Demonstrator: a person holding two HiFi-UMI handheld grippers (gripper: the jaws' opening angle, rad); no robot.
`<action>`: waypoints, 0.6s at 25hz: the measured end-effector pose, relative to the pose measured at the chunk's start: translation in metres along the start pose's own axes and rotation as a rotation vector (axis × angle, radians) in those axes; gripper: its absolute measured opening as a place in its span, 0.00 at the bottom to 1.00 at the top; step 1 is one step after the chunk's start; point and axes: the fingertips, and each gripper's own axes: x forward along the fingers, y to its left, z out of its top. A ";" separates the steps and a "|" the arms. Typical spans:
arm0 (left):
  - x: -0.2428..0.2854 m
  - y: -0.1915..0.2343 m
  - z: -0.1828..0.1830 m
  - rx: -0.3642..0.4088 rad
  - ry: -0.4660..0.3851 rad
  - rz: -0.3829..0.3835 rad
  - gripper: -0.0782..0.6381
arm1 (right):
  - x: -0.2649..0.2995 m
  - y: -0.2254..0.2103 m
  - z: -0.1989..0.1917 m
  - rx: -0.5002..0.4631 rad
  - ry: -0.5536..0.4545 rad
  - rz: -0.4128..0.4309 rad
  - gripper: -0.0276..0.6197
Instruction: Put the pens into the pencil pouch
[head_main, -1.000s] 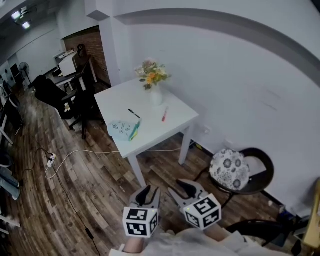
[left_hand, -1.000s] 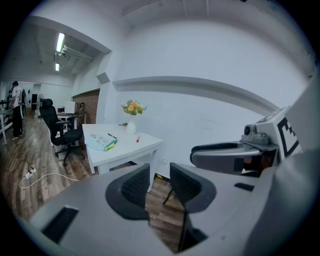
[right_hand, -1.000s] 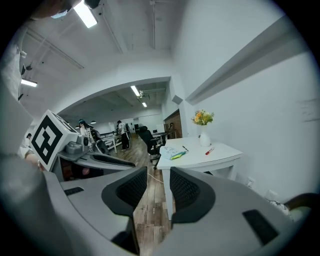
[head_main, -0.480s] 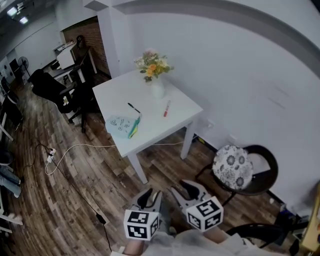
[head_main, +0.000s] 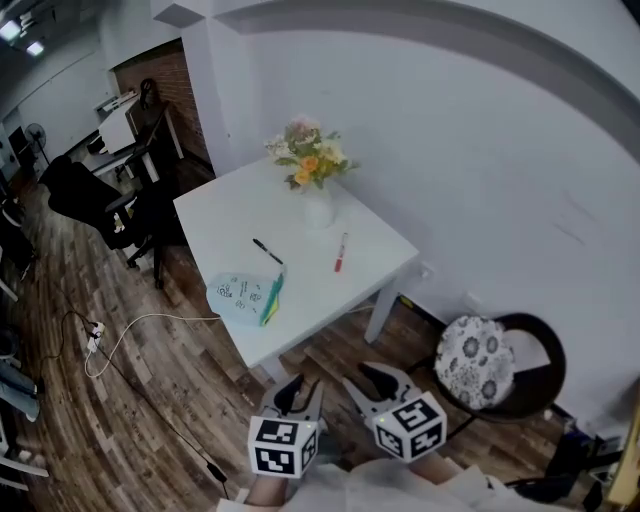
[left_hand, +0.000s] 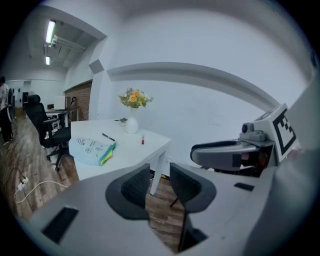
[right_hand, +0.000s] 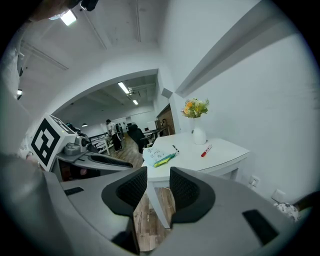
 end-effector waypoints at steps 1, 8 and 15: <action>0.006 0.008 0.009 0.004 -0.007 -0.005 0.26 | 0.010 -0.004 0.006 0.006 0.001 -0.001 0.23; 0.048 0.068 0.053 0.017 -0.022 -0.022 0.26 | 0.081 -0.025 0.044 -0.005 -0.002 -0.012 0.23; 0.069 0.109 0.064 0.024 -0.001 -0.025 0.26 | 0.122 -0.035 0.062 -0.014 0.000 -0.029 0.23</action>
